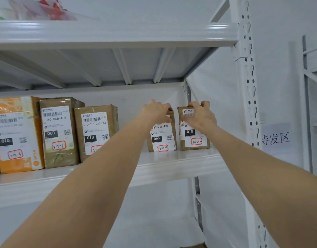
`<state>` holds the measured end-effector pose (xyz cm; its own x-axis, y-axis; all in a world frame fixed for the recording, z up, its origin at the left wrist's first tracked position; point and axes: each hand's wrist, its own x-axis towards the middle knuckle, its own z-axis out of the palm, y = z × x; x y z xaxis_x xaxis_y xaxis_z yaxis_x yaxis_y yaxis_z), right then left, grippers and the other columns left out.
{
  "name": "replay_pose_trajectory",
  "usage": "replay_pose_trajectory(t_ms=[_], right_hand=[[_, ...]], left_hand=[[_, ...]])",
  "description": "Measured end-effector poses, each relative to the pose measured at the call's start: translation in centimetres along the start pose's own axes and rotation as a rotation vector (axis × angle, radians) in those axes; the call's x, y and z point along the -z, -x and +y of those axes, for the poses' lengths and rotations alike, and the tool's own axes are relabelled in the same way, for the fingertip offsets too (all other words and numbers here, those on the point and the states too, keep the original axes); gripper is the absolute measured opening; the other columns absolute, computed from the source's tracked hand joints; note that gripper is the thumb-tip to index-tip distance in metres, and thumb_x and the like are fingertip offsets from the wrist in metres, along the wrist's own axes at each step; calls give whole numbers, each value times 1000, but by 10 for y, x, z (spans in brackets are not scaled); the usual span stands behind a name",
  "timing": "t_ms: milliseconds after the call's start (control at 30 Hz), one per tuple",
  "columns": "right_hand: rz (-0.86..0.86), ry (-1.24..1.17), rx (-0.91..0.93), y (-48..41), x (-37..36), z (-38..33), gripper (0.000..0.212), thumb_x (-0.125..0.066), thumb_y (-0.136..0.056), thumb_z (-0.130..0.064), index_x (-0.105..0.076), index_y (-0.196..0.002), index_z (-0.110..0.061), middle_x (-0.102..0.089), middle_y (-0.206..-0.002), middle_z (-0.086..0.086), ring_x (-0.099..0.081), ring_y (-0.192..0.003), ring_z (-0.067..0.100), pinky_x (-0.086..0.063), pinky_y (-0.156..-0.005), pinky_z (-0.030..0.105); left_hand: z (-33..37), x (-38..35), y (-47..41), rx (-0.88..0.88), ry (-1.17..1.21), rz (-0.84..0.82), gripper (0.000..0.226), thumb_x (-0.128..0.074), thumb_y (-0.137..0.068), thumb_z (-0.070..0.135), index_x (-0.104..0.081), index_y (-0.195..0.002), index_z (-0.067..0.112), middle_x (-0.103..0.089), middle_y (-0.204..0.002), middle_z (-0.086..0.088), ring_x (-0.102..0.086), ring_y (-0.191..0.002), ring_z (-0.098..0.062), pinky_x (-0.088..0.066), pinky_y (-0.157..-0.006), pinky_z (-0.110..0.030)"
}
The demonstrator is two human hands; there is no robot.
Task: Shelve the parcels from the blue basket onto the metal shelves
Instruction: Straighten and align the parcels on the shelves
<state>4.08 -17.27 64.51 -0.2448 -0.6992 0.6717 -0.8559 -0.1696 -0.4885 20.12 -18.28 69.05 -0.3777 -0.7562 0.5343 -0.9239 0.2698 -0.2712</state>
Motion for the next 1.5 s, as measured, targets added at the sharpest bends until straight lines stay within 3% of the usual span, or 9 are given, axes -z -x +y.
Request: replay_pose_trajectory(t_ms=[200, 400, 633, 767, 900, 1200, 1300, 1400, 1500], right_hand=[[-48, -106, 117, 5, -37, -30, 58, -61, -91, -19, -38, -143, -31, -11, -154, 9, -46, -127, 31, -40, -105, 38], [-79, -186, 129, 2, -59, -52, 61, -64, -86, -22, -39, -140, -35, -17, -150, 6, -42, -127, 31, -43, -104, 42], [-28, -313, -13, 2, -67, -56, 81, -73, -79, -45, -27, -145, -36, -17, -153, 7, -42, -128, 35, -44, -102, 49], [-100, -393, -15, 7, -69, -59, 83, -74, -80, -33, -24, -147, -32, -38, -135, 10, -53, -115, 32, -47, -98, 46], [-135, -377, -17, 11, -71, -64, 93, -73, -80, -21, -14, -151, -35, -36, -139, 10, -53, -116, 31, -48, -97, 48], [-145, -334, -56, 16, -73, -63, 106, -75, -81, -25, 3, -153, -34, -34, -138, 12, -54, -114, 31, -49, -94, 45], [-128, -270, -68, 18, -72, -65, 108, -76, -80, -28, 3, -153, -35, -27, -147, 12, -45, -125, 34, -44, -101, 49], [-101, -220, -66, 20, -70, -66, 109, -78, -77, -35, 0, -152, -34, -14, -155, 13, -23, -141, 35, -30, -112, 51], [2, -110, -4, 27, -64, -73, 102, -76, -76, -46, -11, -151, -29, -12, -157, 13, -13, -145, 34, -22, -115, 51]], left_hand=[[-39, 3, 13, 45, -1, -113, 41, -46, -98, 34, -44, -137, 22, -56, -131, -3, -51, -118, -25, -42, -93, -39], [-61, -3, 21, 104, -61, -102, 40, -48, -97, 28, -46, -137, 24, -55, -132, -2, -51, -120, -24, -44, -95, -40], [-69, -15, 33, 198, -107, -5, 55, -60, -91, 35, -39, -140, 20, -50, -130, -8, -51, -118, -30, -47, -88, -43], [-71, -18, 35, 231, -139, 31, 47, -57, -93, 30, -43, -137, 22, -52, -127, -8, -50, -117, -29, -47, -88, -43], [-73, -17, 35, 239, -119, 14, 44, -52, -95, 24, -43, -138, 22, -52, -128, -9, -50, -117, -29, -48, -90, -43], [-68, -16, 43, 244, -88, 17, 46, -48, -95, 13, -38, -140, 14, -48, -130, -12, -48, -119, -31, -47, -89, -43], [-67, -15, 46, 242, -77, 12, 46, -46, -95, 12, -38, -141, 13, -46, -132, -13, -47, -121, -31, -46, -88, -43], [-65, -11, 51, 252, -46, 31, 50, -47, -95, 11, -35, -143, 12, -42, -137, -12, -46, -123, -31, -47, -90, -43], [-62, -7, 62, 249, -26, 108, 51, -49, -93, 11, -35, -142, 12, -42, -137, -12, -47, -121, -30, -49, -86, -40]])
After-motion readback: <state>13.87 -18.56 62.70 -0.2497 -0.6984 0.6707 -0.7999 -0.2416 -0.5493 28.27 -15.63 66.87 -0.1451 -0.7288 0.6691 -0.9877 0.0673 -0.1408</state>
